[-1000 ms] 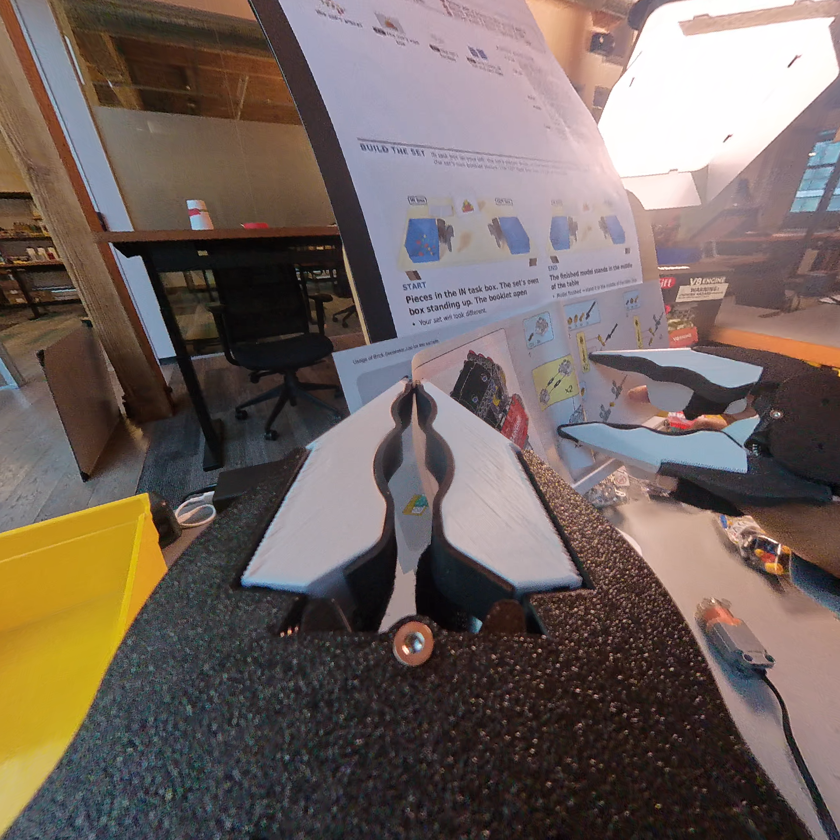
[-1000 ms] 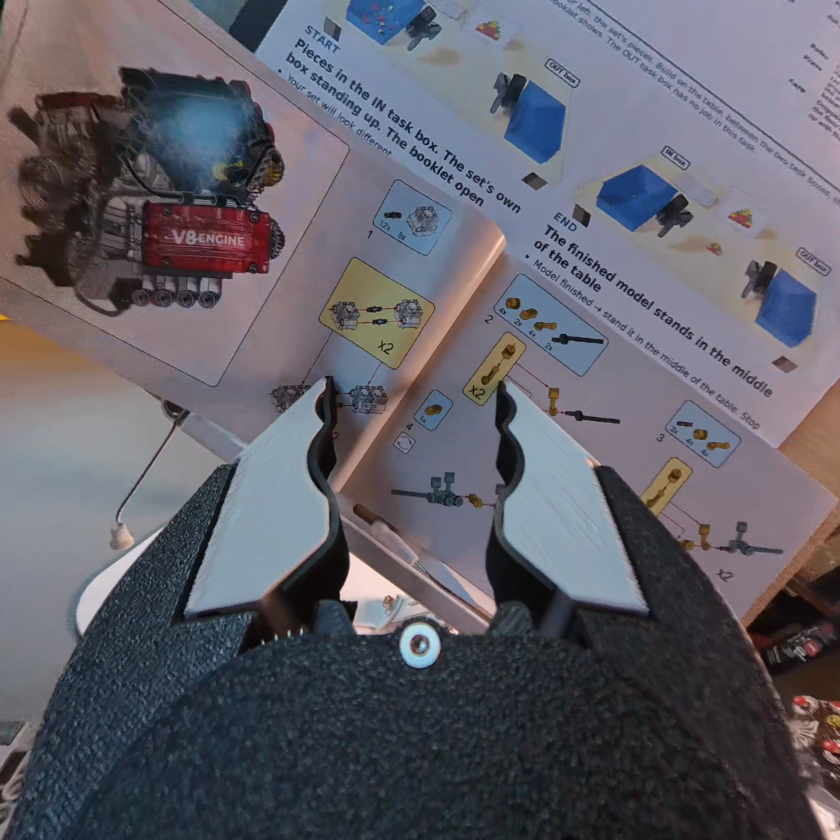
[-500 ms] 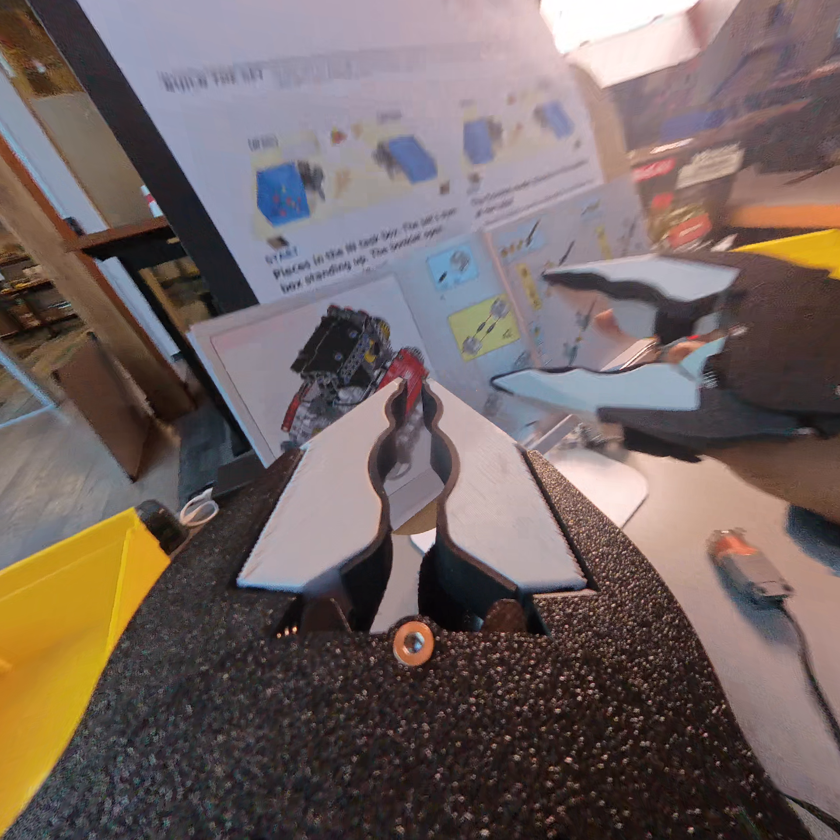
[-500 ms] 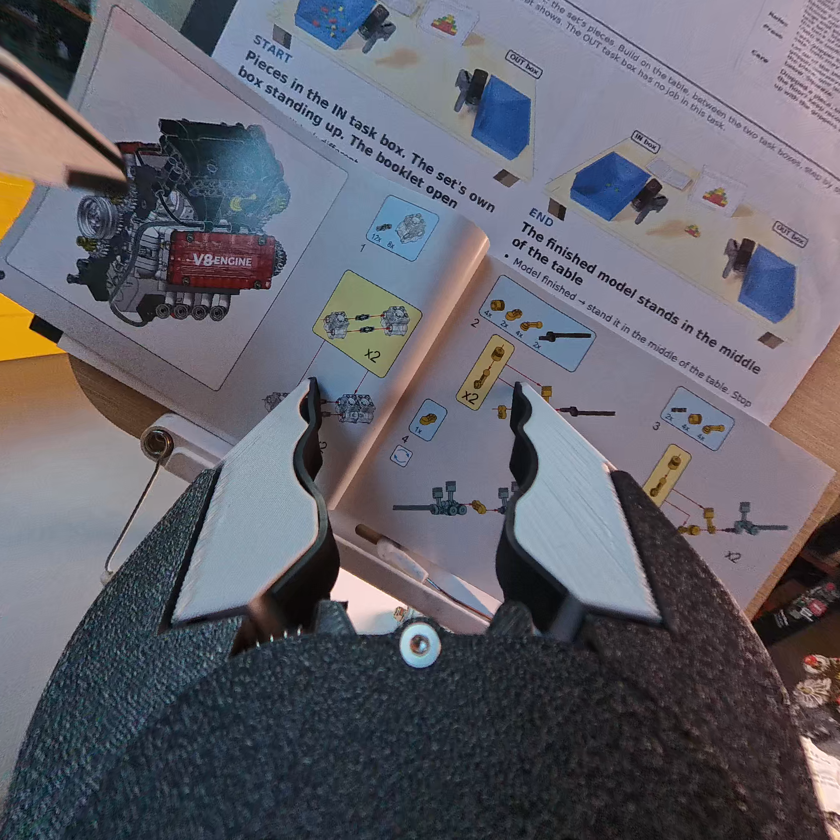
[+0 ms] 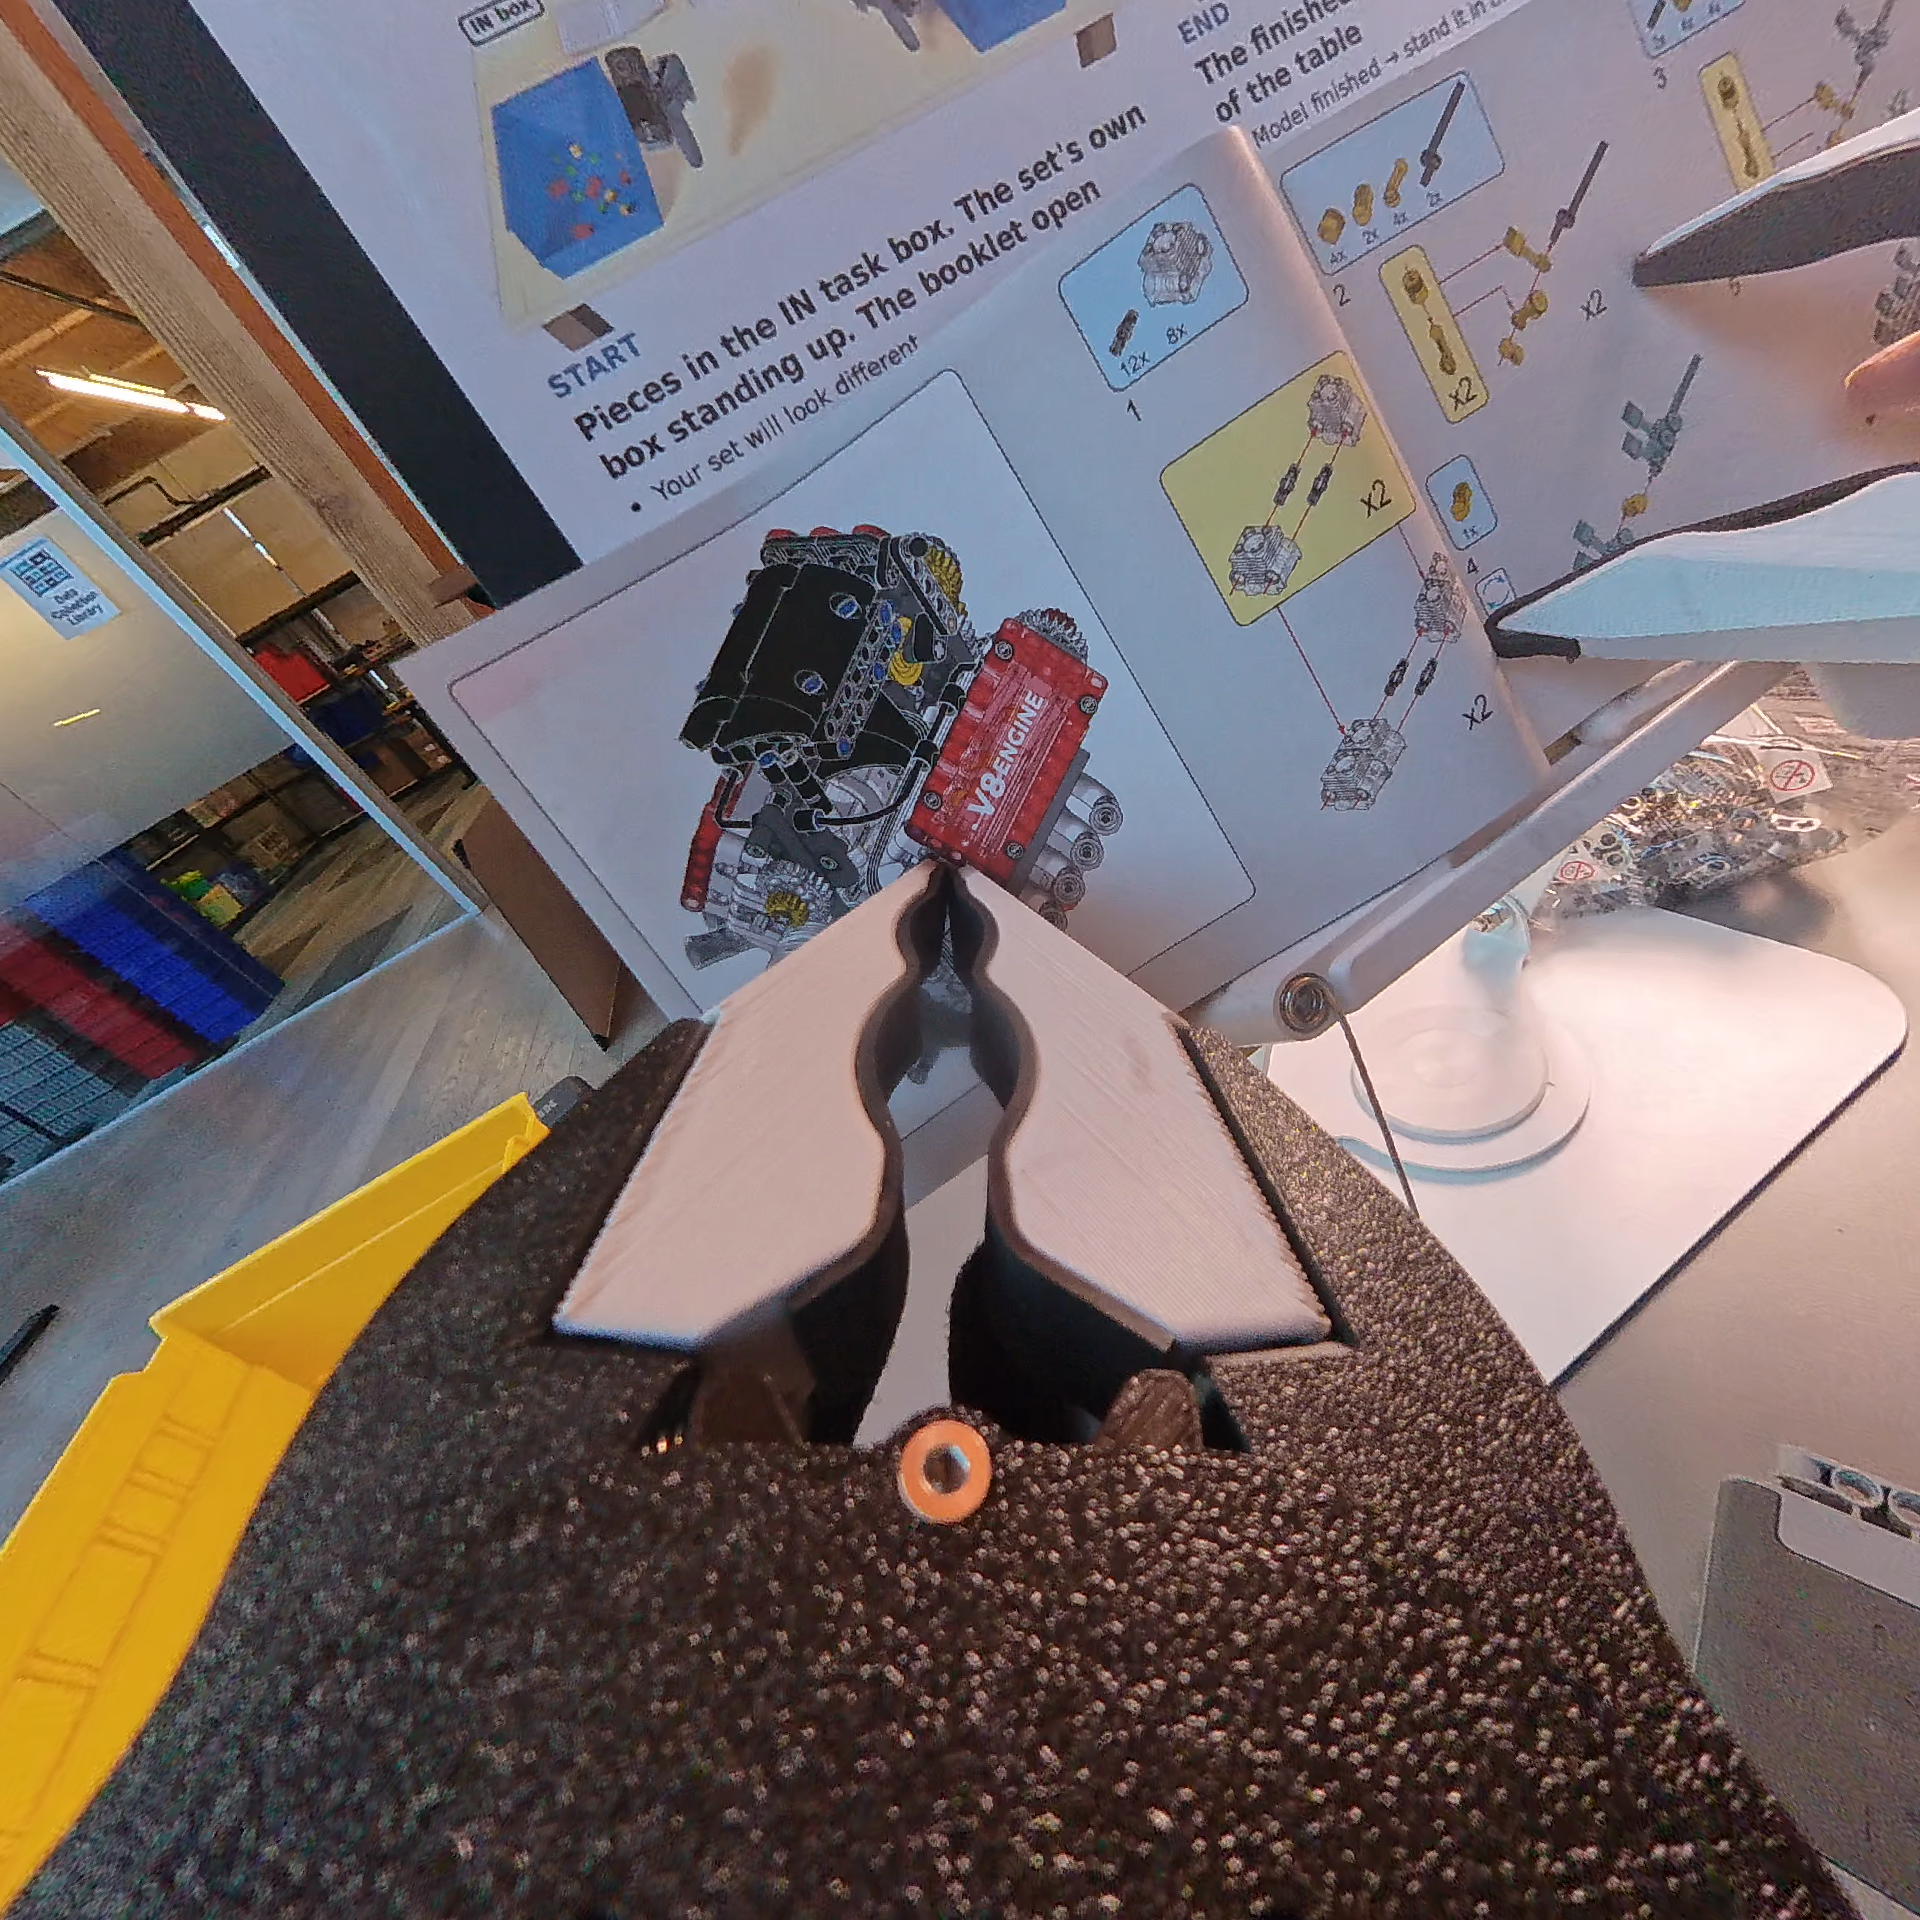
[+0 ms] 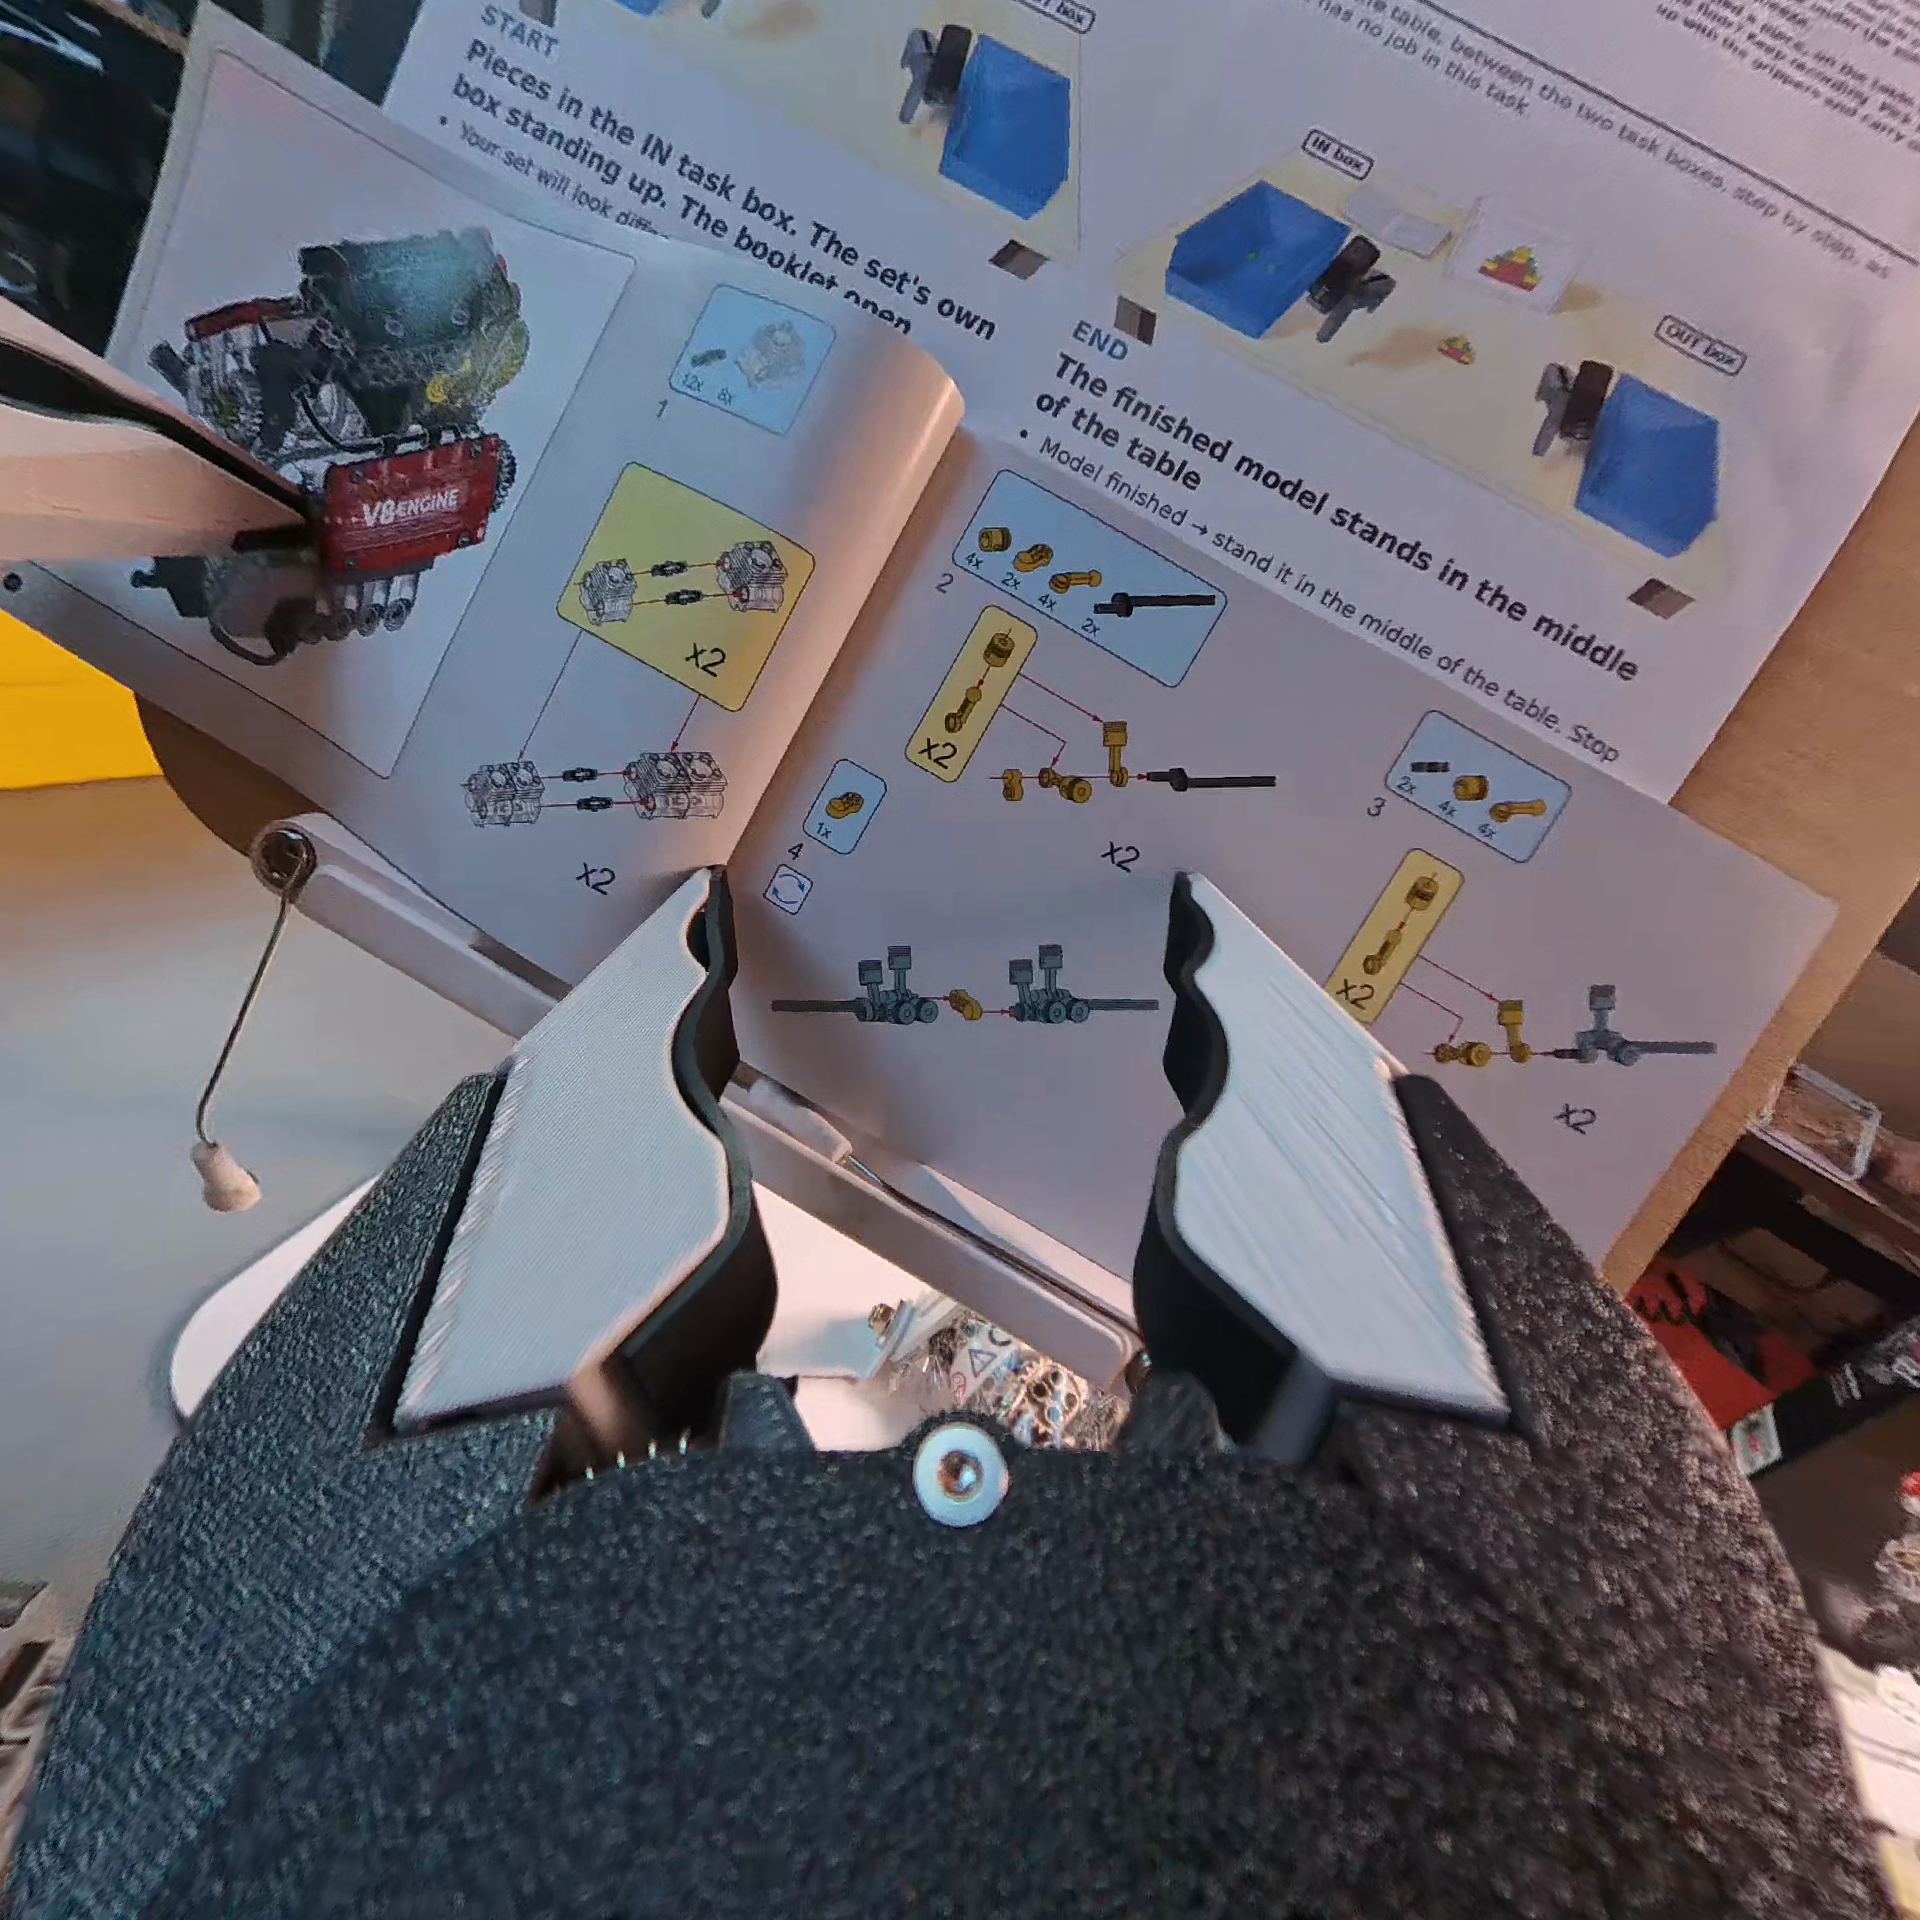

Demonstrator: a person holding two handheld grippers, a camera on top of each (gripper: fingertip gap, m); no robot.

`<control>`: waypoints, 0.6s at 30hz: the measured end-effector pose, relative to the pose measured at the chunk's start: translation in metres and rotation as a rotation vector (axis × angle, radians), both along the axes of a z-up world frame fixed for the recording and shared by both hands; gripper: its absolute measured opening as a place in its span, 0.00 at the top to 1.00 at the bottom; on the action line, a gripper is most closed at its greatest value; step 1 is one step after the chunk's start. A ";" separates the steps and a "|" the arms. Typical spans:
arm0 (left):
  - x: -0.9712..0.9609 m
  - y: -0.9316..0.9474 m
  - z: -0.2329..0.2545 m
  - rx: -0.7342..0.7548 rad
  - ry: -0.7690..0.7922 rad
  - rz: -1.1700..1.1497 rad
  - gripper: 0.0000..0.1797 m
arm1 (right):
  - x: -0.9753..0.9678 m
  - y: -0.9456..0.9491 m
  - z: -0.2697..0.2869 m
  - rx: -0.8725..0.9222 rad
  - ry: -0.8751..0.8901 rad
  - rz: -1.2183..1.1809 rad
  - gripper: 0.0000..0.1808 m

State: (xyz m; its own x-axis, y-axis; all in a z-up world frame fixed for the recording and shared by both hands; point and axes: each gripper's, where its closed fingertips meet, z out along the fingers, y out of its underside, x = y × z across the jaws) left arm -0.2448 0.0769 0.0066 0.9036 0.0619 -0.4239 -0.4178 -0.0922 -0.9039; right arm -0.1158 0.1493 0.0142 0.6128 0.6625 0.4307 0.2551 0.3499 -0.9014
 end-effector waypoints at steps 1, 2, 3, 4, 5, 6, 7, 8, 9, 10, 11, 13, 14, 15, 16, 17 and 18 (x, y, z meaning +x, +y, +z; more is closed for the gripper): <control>0.000 0.000 0.000 -0.002 -0.003 -0.003 1.00 | 0.001 0.000 0.001 -0.010 0.015 -0.003 0.52; -0.001 -0.001 0.000 -0.001 -0.011 -0.009 1.00 | 0.001 -0.001 0.005 -0.015 0.041 -0.003 0.50; -0.001 -0.001 0.000 0.002 -0.023 -0.019 1.00 | 0.001 -0.004 0.009 -0.016 0.065 0.007 0.50; -0.001 -0.001 0.000 0.003 -0.038 -0.026 1.00 | -0.001 -0.006 0.011 -0.017 0.075 0.014 0.50; -0.001 -0.001 0.000 0.003 -0.050 -0.033 1.00 | -0.003 -0.006 0.010 -0.015 0.065 0.009 0.50; -0.001 -0.001 0.000 0.003 -0.057 -0.037 1.00 | -0.004 -0.004 0.008 -0.008 0.049 -0.005 0.49; -0.001 -0.002 0.000 0.002 -0.057 -0.035 1.00 | -0.005 -0.003 0.007 0.001 0.050 -0.012 0.50; -0.002 -0.002 0.000 0.000 -0.053 -0.032 1.00 | -0.006 -0.002 0.006 -0.005 0.052 -0.023 0.49; -0.002 -0.002 0.000 -0.002 -0.048 -0.028 1.00 | -0.006 0.000 0.006 -0.012 0.057 -0.031 0.48; -0.003 -0.003 0.001 -0.004 -0.045 -0.025 1.00 | -0.005 0.002 0.006 -0.014 0.061 -0.041 0.46; -0.002 -0.003 0.001 -0.005 -0.048 -0.026 1.00 | -0.005 0.004 0.006 -0.012 0.065 -0.052 0.44; 0.001 -0.004 0.004 -0.002 -0.067 -0.039 1.00 | -0.005 0.006 0.005 -0.013 0.077 -0.060 0.44; 0.005 -0.005 0.006 -0.002 -0.075 -0.061 1.00 | -0.005 0.006 0.005 -0.013 0.082 -0.064 0.45; 0.010 -0.006 0.008 0.001 -0.080 -0.078 1.00 | -0.004 0.006 0.004 -0.015 0.087 -0.067 0.45; 0.013 -0.007 0.012 0.010 -0.079 -0.081 1.00 | -0.004 0.007 0.004 -0.019 0.092 -0.069 0.45; 0.017 -0.008 0.015 0.020 -0.071 -0.090 1.00 | -0.004 0.007 0.004 -0.019 0.094 -0.072 0.44; 0.021 -0.009 0.018 0.024 -0.063 -0.103 0.99 | -0.004 0.007 0.004 -0.018 0.095 -0.076 0.44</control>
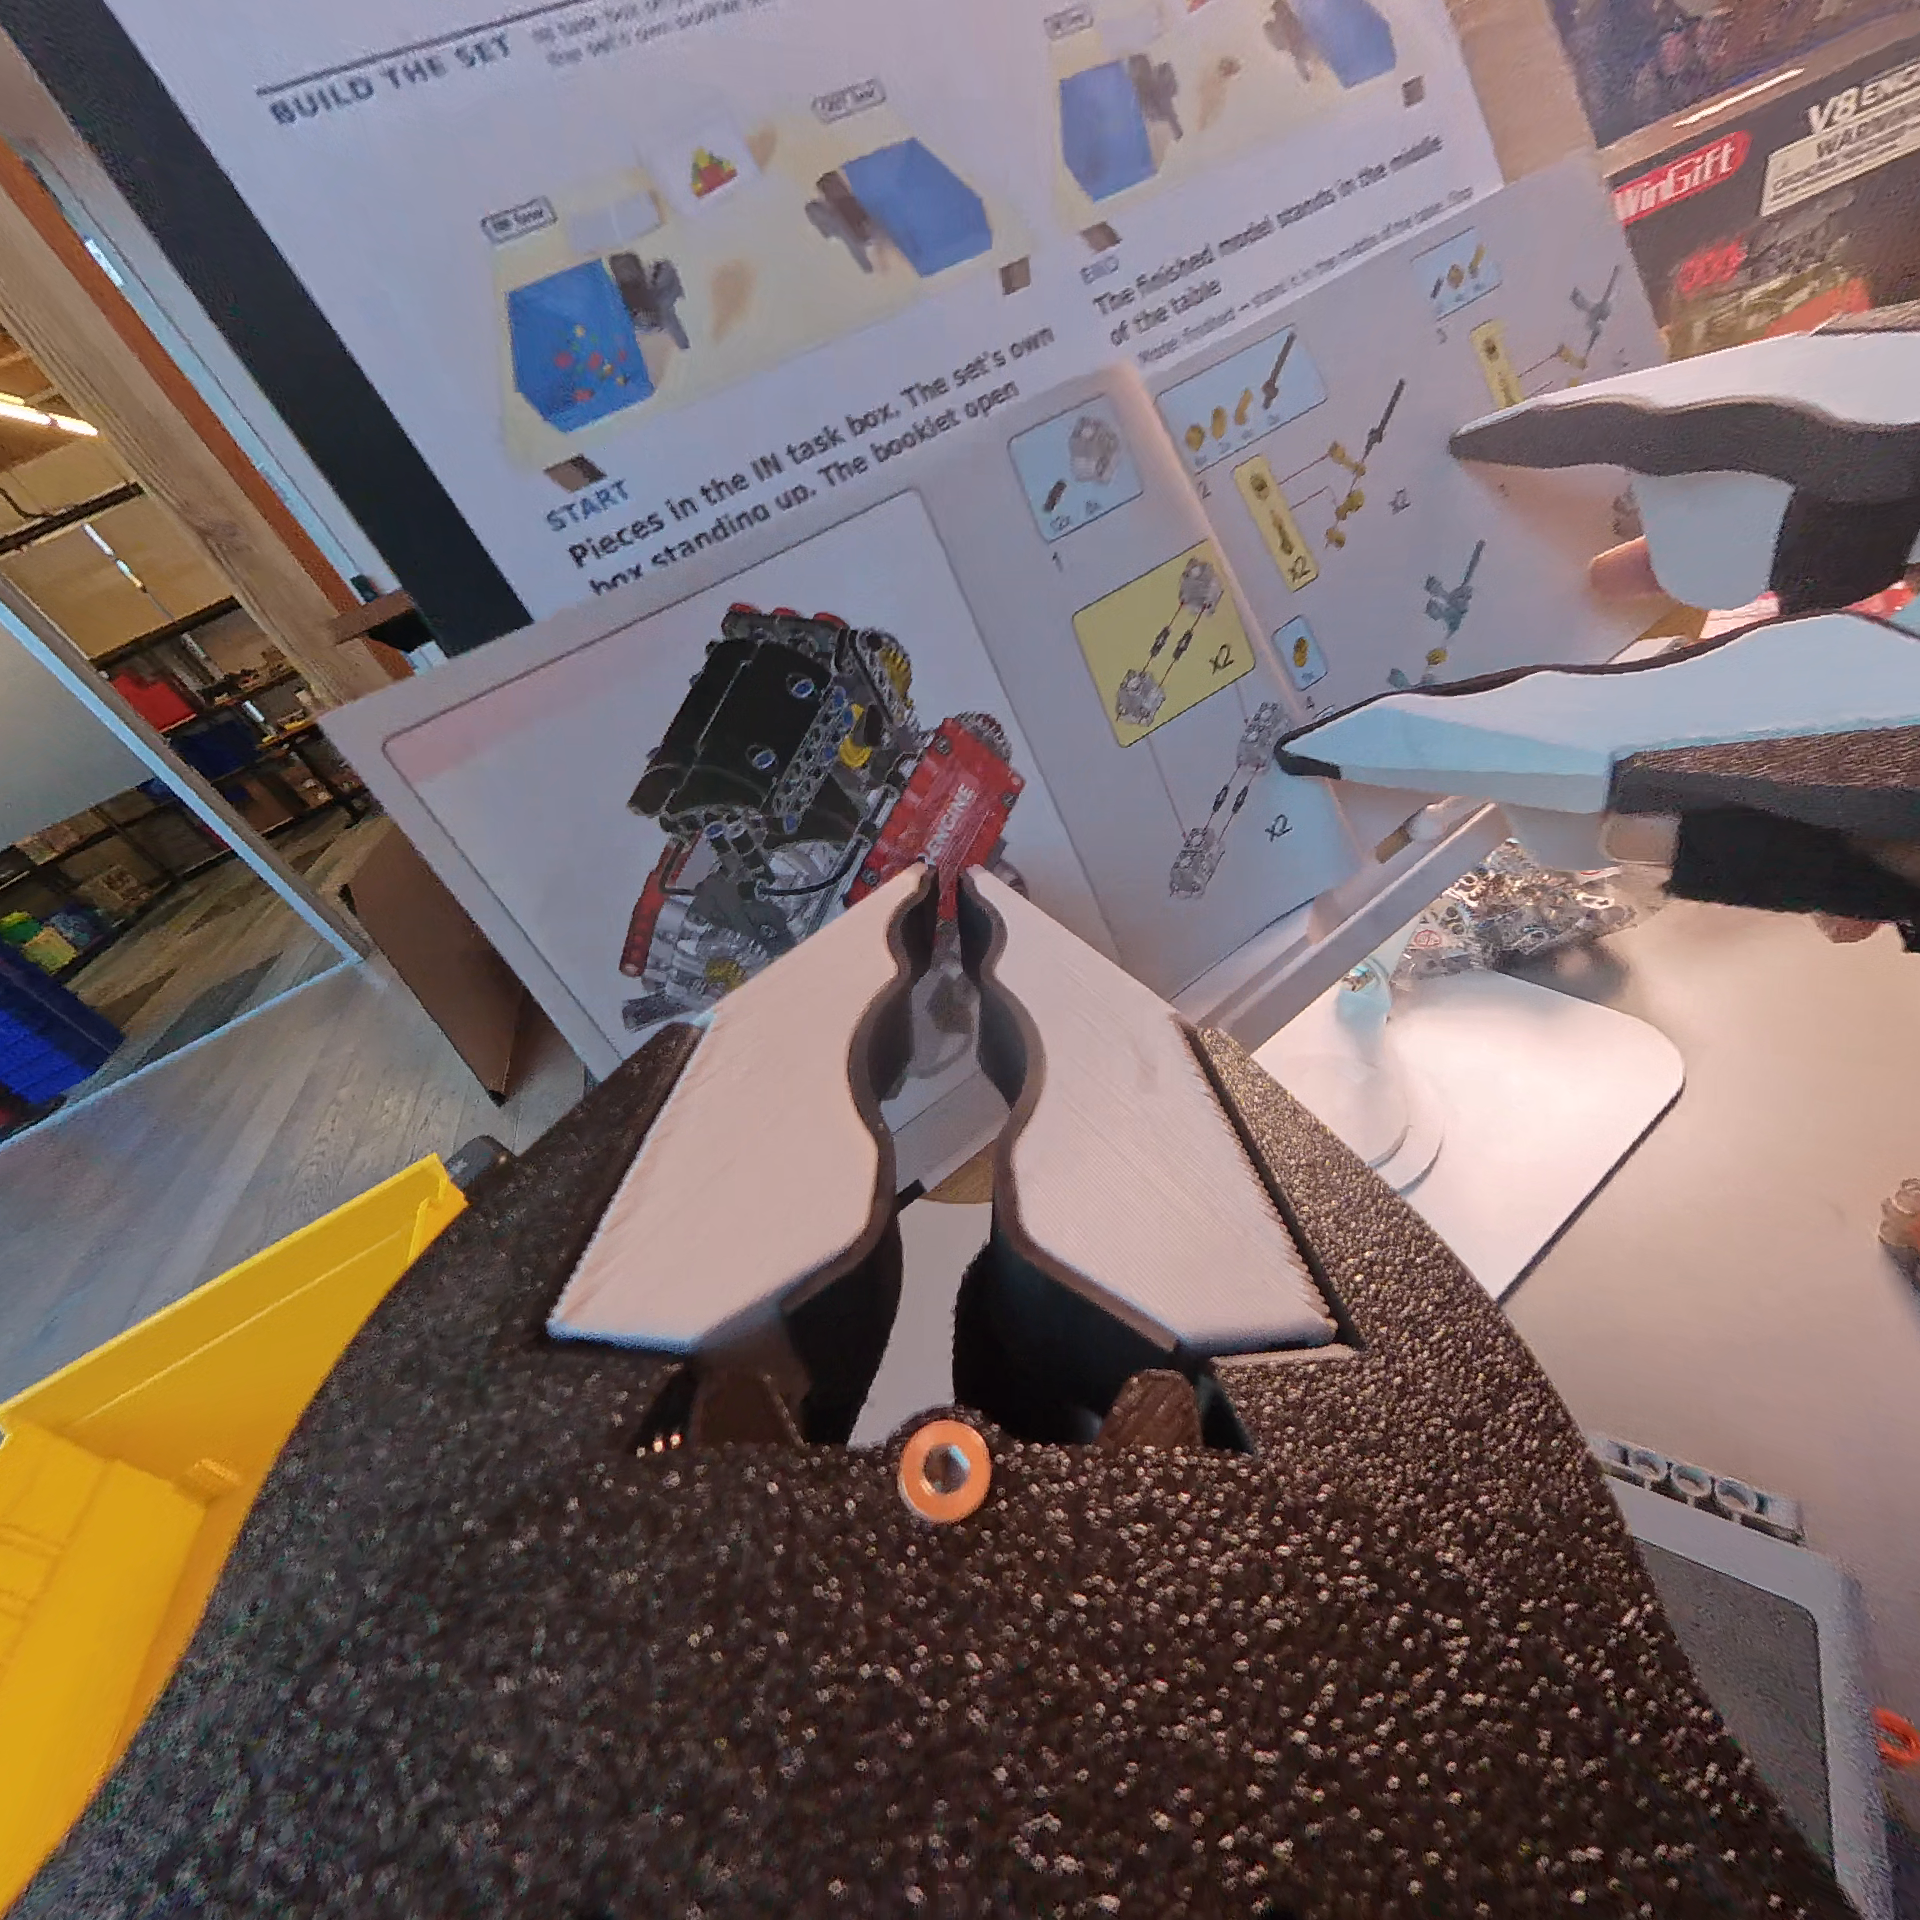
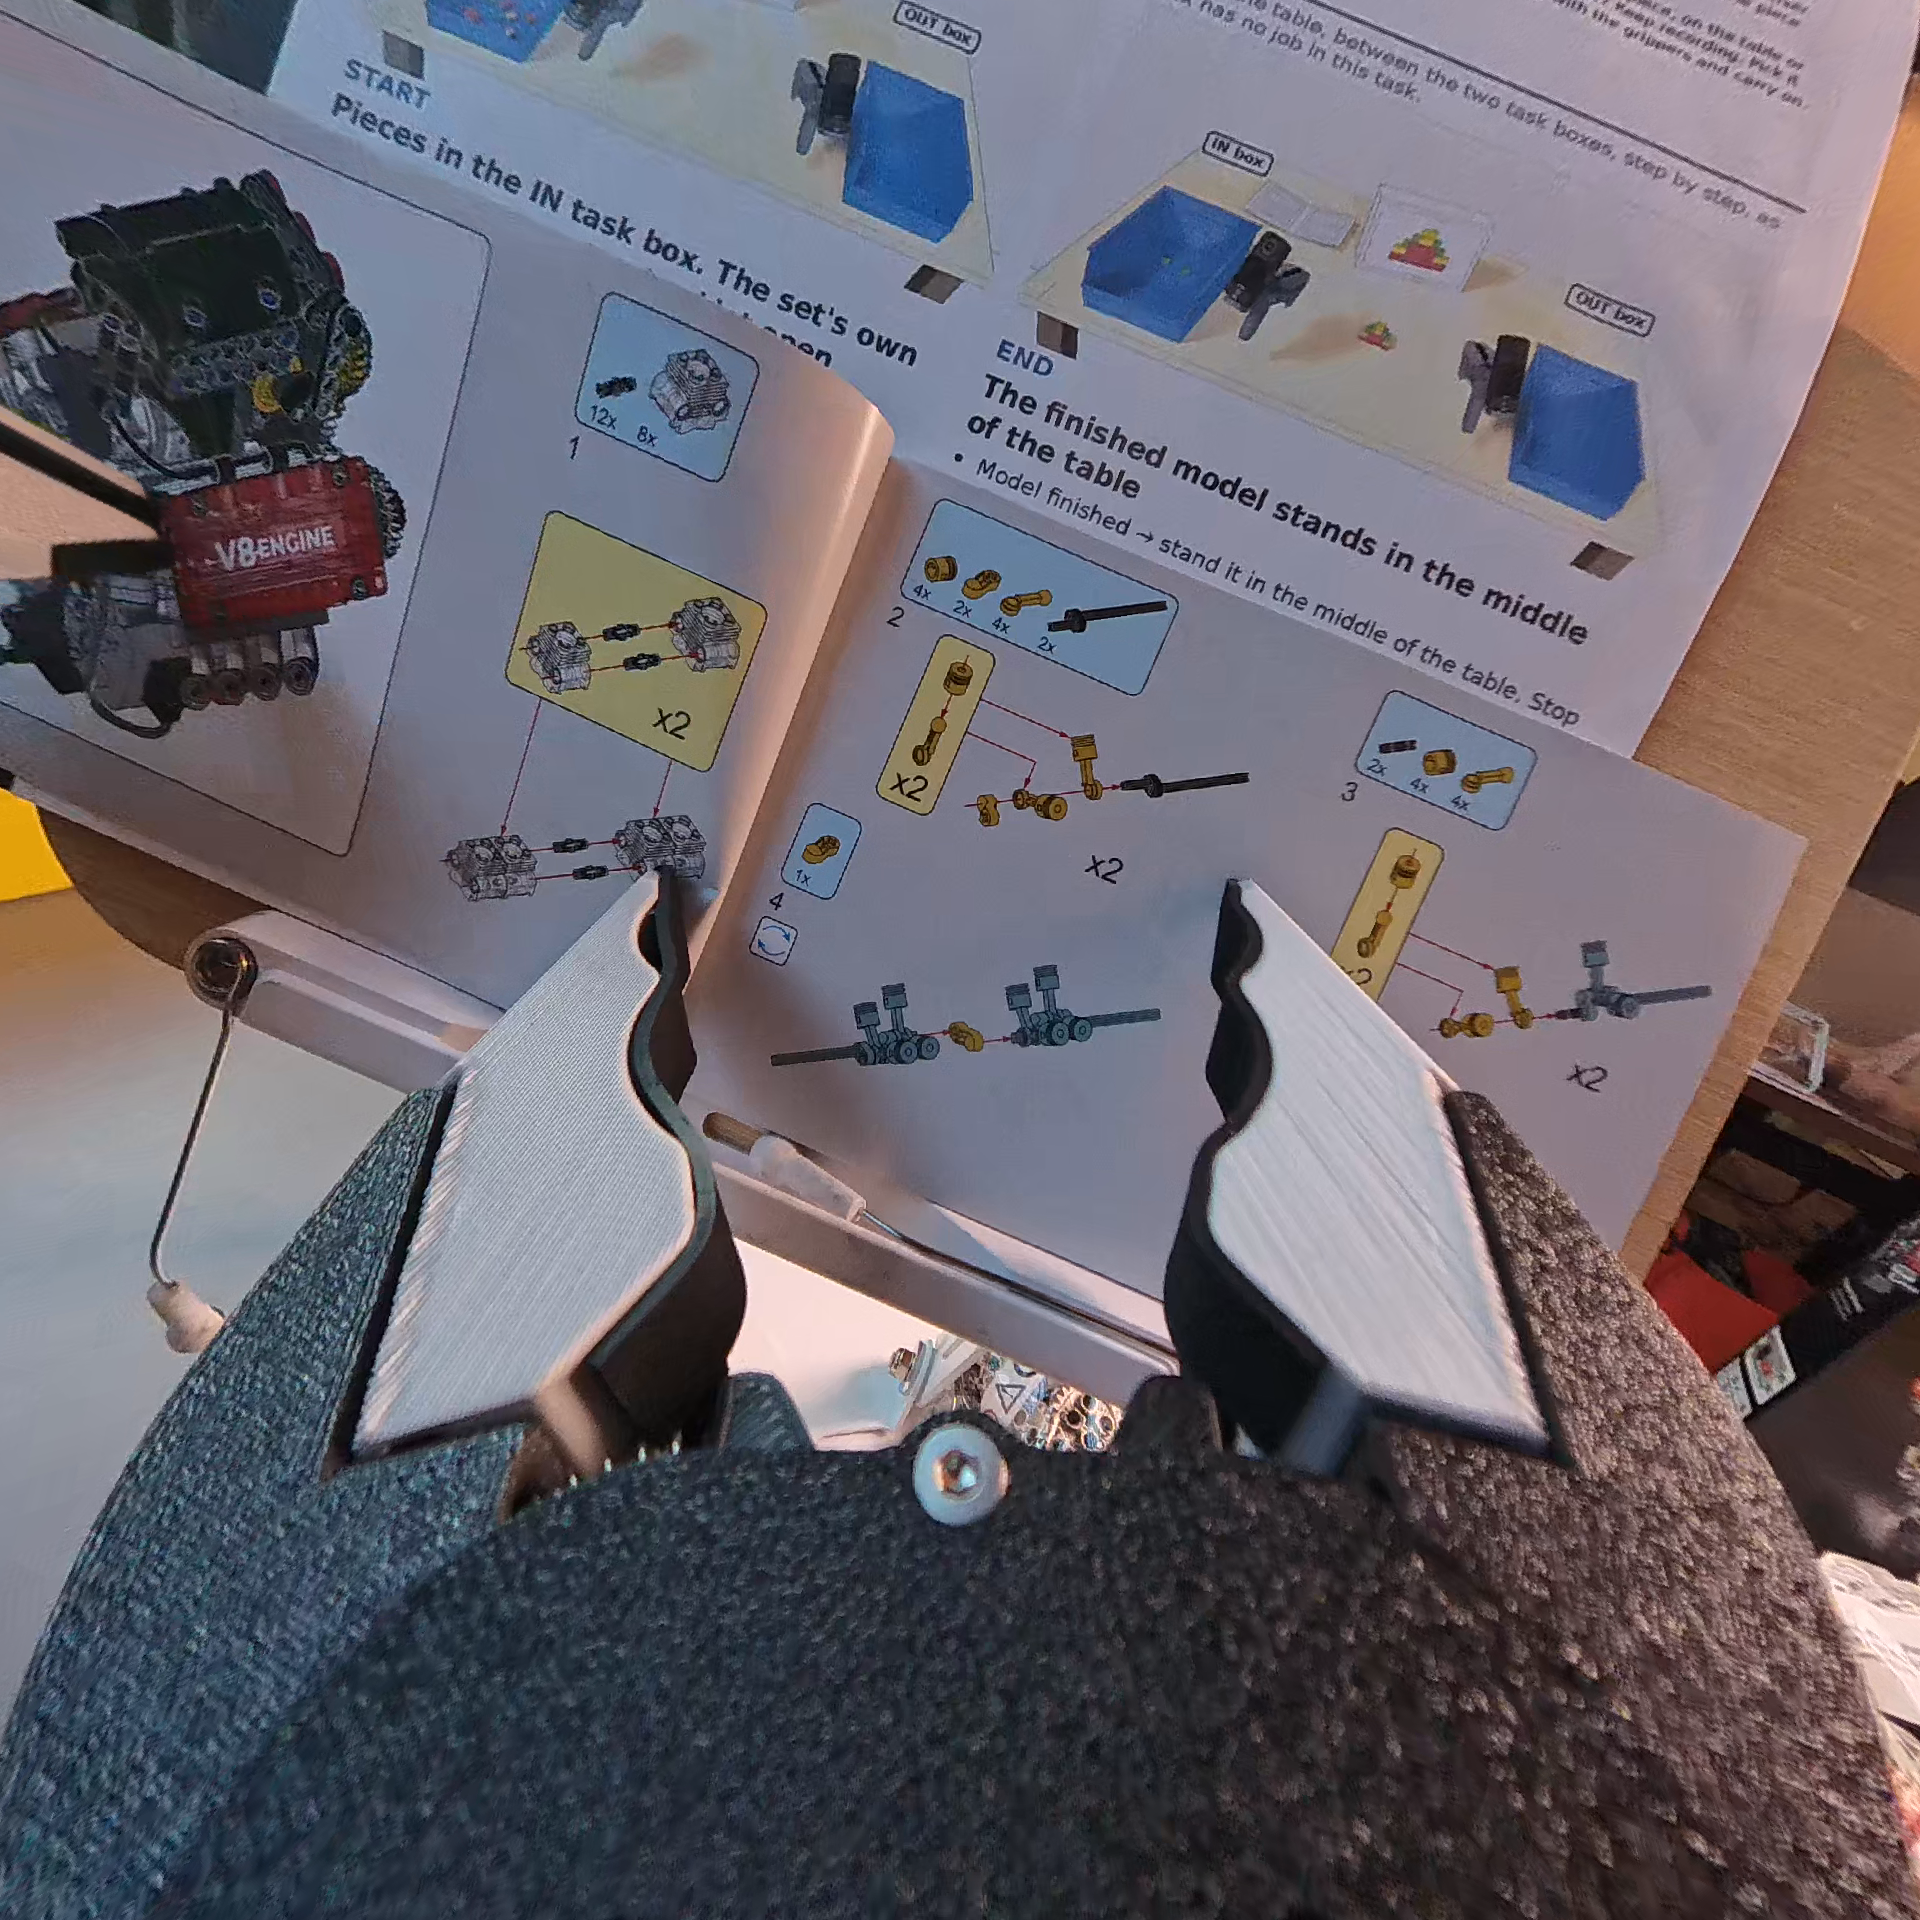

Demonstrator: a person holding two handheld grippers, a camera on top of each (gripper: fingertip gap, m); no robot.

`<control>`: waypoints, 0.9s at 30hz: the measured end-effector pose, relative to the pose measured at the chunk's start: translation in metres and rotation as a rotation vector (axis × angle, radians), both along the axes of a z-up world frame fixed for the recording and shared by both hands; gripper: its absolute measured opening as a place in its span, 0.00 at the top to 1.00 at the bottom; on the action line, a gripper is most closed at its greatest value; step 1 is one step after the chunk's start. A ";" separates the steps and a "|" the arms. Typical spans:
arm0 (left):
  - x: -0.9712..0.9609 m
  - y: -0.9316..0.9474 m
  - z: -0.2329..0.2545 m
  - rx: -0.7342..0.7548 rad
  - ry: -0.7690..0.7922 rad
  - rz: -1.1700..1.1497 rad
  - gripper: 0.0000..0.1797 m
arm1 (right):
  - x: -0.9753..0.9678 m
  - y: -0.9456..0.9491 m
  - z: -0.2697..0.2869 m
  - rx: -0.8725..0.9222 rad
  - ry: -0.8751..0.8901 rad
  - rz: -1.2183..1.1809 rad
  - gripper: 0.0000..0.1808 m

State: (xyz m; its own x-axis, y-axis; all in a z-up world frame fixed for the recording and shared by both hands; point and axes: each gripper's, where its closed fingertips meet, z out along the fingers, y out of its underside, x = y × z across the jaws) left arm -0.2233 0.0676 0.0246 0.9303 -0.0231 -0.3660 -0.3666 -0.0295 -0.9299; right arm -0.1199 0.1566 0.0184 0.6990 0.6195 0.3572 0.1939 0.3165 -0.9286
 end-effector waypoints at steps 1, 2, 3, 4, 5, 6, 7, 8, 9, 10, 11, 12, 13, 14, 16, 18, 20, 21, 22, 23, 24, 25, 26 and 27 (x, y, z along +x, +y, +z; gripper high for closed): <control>0.004 0.000 0.001 -0.002 0.006 -0.011 0.99 | 0.000 0.000 0.000 0.002 -0.001 -0.004 0.44; 0.008 0.001 -0.001 -0.015 0.011 -0.018 0.99 | 0.000 0.000 0.000 0.003 -0.002 -0.008 0.44; 0.009 0.003 -0.004 -0.027 0.018 -0.015 0.98 | -0.001 0.000 0.000 0.002 -0.002 -0.009 0.45; 0.009 0.004 -0.007 -0.031 0.026 -0.008 0.98 | -0.001 -0.001 0.000 0.002 -0.002 -0.008 0.45; 0.008 0.006 -0.011 -0.036 0.027 0.000 0.98 | -0.001 -0.001 0.000 0.003 -0.004 -0.007 0.45; 0.006 0.008 -0.015 -0.046 0.022 0.009 0.98 | 0.000 -0.001 0.000 0.003 -0.005 -0.005 0.45; 0.003 0.010 -0.019 -0.053 0.013 0.016 0.98 | 0.000 -0.001 0.000 0.004 -0.007 -0.003 0.44; 0.001 0.011 -0.022 -0.057 0.005 0.022 0.98 | 0.000 -0.001 0.000 0.005 -0.009 0.001 0.44; -0.002 0.012 -0.025 -0.064 -0.001 0.027 0.99 | 0.000 -0.001 0.000 0.006 -0.011 0.002 0.44; -0.004 0.013 -0.026 -0.064 -0.004 0.033 1.00 | -0.001 -0.001 0.000 0.007 -0.013 0.003 0.44; -0.005 0.013 -0.025 -0.056 -0.004 0.036 1.00 | -0.001 -0.001 0.000 0.006 -0.012 0.005 0.44; -0.005 0.013 -0.026 -0.057 -0.003 0.038 1.00 | -0.001 0.000 0.000 0.004 -0.011 0.007 0.44; -0.005 0.013 -0.026 -0.058 -0.001 0.042 1.00 | -0.001 0.000 0.000 0.002 -0.010 0.008 0.44; -0.005 0.013 -0.026 -0.056 0.003 0.045 1.00 | -0.001 0.000 0.000 0.004 -0.010 0.008 0.44; -0.006 0.014 -0.027 -0.054 0.017 0.050 1.00 | -0.001 0.000 0.000 0.006 -0.010 0.008 0.44; -0.006 0.014 -0.027 -0.053 0.024 0.052 1.00 | 0.000 -0.001 -0.001 0.005 -0.009 0.015 0.44; -0.006 0.014 -0.027 -0.052 0.019 0.049 1.00 | 0.001 -0.003 -0.001 0.004 -0.018 0.026 0.44; -0.006 0.014 -0.027 -0.051 0.017 0.047 1.00 | 0.001 -0.003 -0.002 0.003 -0.037 0.028 0.43; -0.006 0.014 -0.027 -0.050 0.015 0.046 1.00 | 0.002 -0.004 -0.002 0.005 -0.056 0.031 0.43; -0.006 0.014 -0.027 -0.049 0.014 0.045 1.00 | 0.003 -0.006 -0.003 0.010 -0.076 0.036 0.44; -0.006 0.014 -0.027 -0.048 0.013 0.045 1.00 | 0.005 -0.006 -0.004 0.017 -0.097 0.038 0.44; -0.006 0.014 -0.027 -0.046 0.013 0.045 1.00 | 0.006 -0.007 -0.004 0.025 -0.115 0.048 0.45; -0.006 0.014 -0.027 -0.045 0.013 0.046 1.00 | 0.008 -0.009 -0.003 0.033 -0.126 0.064 0.46; -0.006 0.014 -0.027 -0.044 0.015 0.046 1.00 | 0.010 -0.010 -0.001 0.043 -0.133 0.080 0.48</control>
